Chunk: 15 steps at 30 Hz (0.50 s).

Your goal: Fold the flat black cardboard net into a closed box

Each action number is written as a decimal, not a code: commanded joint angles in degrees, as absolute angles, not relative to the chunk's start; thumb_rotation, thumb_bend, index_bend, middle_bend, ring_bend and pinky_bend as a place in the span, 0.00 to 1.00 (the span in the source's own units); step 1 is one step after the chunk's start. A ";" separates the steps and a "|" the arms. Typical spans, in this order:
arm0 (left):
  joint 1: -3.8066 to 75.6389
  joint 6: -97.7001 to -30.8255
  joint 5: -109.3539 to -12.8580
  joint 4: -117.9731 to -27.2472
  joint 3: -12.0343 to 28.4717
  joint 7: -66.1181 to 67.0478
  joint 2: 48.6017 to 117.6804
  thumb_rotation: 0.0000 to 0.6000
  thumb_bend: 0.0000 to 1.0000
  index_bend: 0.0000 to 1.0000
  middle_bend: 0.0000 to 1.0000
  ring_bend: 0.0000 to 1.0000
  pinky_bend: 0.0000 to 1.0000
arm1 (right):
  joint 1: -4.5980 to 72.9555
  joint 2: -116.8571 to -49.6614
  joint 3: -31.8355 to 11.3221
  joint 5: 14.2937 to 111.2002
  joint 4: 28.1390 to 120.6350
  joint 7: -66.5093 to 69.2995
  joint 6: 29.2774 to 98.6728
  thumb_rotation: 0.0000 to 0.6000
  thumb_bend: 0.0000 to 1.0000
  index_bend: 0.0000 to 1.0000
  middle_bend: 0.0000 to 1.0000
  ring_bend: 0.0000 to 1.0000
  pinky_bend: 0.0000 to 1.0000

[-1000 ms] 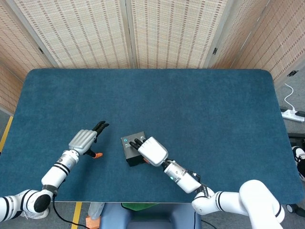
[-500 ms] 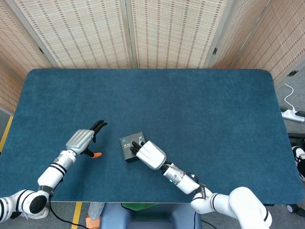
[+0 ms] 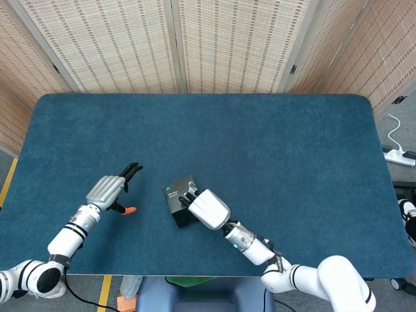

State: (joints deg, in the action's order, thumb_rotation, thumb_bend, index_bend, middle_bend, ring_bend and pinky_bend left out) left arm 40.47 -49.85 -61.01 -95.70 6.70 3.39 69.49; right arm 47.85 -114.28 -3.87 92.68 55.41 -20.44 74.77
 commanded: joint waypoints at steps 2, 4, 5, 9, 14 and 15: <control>38.87 -53.65 -61.33 -96.72 6.68 5.35 69.28 1.00 0.21 0.00 0.00 0.32 0.62 | 45.25 -108.21 -5.42 93.70 63.64 -20.64 79.64 1.00 0.25 0.00 0.16 0.53 0.88; 37.68 -57.32 -61.52 -96.73 6.74 7.29 69.99 1.00 0.21 0.00 0.00 0.25 0.54 | 43.70 -105.18 -5.68 93.37 67.56 -21.36 80.97 1.00 0.25 0.00 0.16 0.51 0.85; 36.89 -59.61 -61.67 -96.61 6.57 9.05 70.23 1.00 0.21 0.00 0.00 0.23 0.52 | 42.43 -102.79 -5.80 93.00 69.99 -22.16 81.93 1.00 0.26 0.00 0.16 0.51 0.84; 34.13 -66.25 -61.44 -96.23 6.24 13.97 70.02 1.00 0.21 0.00 0.00 0.20 0.42 | 36.84 -93.17 -5.31 89.04 78.76 -24.06 83.26 1.00 0.27 0.00 0.18 0.35 0.68; 30.33 -72.93 -62.74 -95.44 5.31 17.28 69.00 1.00 0.21 0.00 0.03 0.16 0.32 | 29.56 -82.13 -3.97 83.31 87.97 -21.85 84.83 1.00 0.28 0.00 0.21 0.14 0.38; 29.21 -74.64 -63.44 -95.17 5.17 17.03 68.98 1.00 0.21 0.01 0.04 0.15 0.31 | 27.89 -79.86 -3.46 82.34 89.09 -20.60 85.25 1.00 0.28 0.00 0.21 0.13 0.36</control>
